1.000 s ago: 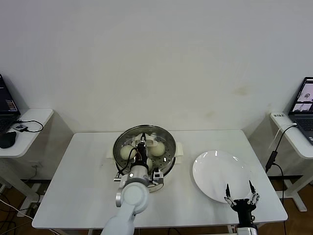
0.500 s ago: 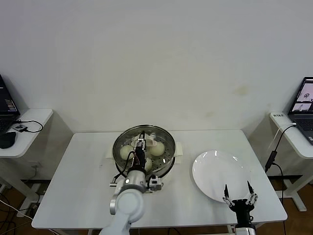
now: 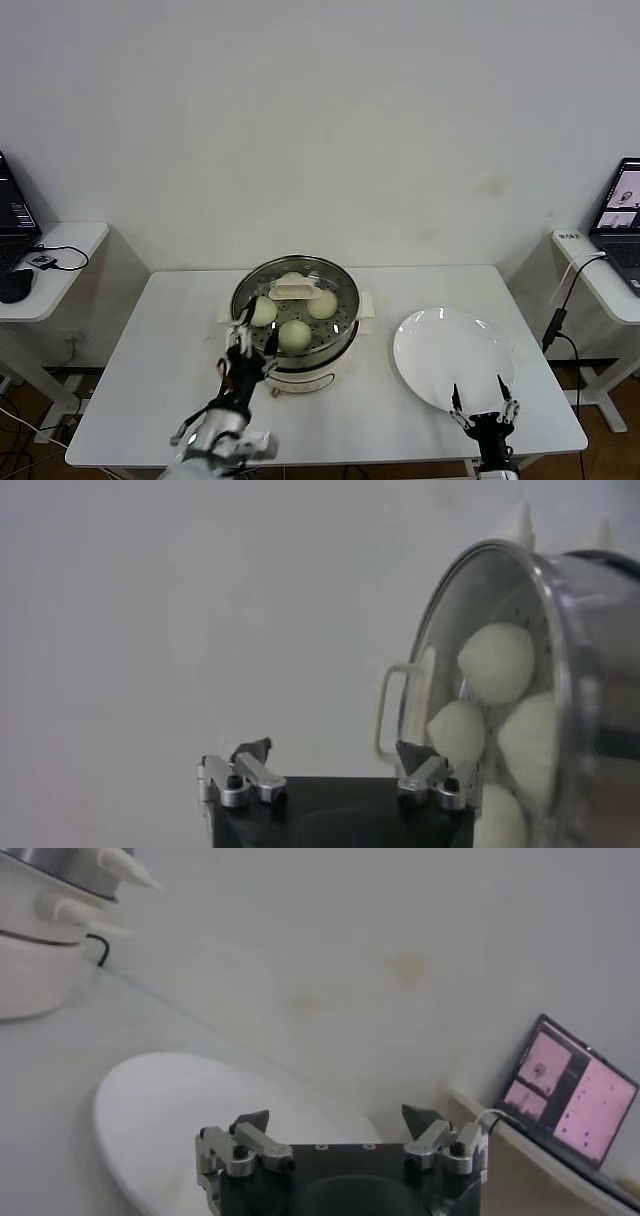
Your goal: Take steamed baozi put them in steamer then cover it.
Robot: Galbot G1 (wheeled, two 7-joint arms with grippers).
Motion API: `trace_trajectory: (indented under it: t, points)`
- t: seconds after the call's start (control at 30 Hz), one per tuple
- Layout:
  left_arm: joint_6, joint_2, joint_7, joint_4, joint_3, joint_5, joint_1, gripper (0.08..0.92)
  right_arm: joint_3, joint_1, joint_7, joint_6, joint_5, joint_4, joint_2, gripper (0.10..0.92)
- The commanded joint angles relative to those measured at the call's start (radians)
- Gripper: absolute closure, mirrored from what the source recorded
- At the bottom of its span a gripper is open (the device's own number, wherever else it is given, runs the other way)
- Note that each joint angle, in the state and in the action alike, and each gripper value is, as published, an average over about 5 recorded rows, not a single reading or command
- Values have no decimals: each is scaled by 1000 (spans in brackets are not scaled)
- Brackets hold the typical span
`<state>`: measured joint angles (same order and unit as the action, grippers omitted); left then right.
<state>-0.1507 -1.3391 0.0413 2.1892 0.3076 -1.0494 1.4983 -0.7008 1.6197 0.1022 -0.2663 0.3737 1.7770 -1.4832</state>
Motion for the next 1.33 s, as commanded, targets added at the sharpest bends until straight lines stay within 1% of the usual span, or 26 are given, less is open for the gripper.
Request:
trace_trajectory:
  t: [0.03, 0.13, 0.23, 0.33, 0.53, 0.8, 1.03, 1.2, 1.33]
  points:
    - [321, 68, -246, 24, 259, 1283, 325, 177, 48, 73, -55, -14, -153, 50, 96, 202]
    - [370, 73, -233, -16, 277, 1344, 345, 177, 60, 93, -86, 2, -220, 77, 115, 203]
    - [392, 58, -227, -58, 295, 1373, 353, 177, 74, 116, -115, 28, -271, 102, 125, 203]
    - [413, 44, -210, -89, 310, 1398, 361, 177, 73, 131, -129, 35, -277, 113, 122, 203]
    - [464, 44, -189, -120, 341, 1424, 382, 177, 57, 142, -136, 36, -283, 132, 108, 203]
    - [460, 36, -146, -146, 324, 1378, 384, 177, 62, 148, -172, 91, -351, 193, 91, 203]
    - [445, 54, -133, -193, 323, 1357, 332, 177, 44, 137, -178, 132, -335, 178, 78, 202]
    - [429, 48, -128, -180, 320, 1349, 328, 177, 55, 137, -176, 139, -326, 178, 81, 203]
    - [406, 61, -120, -169, 326, 1388, 339, 177, 61, 136, -177, 147, -329, 183, 82, 203]
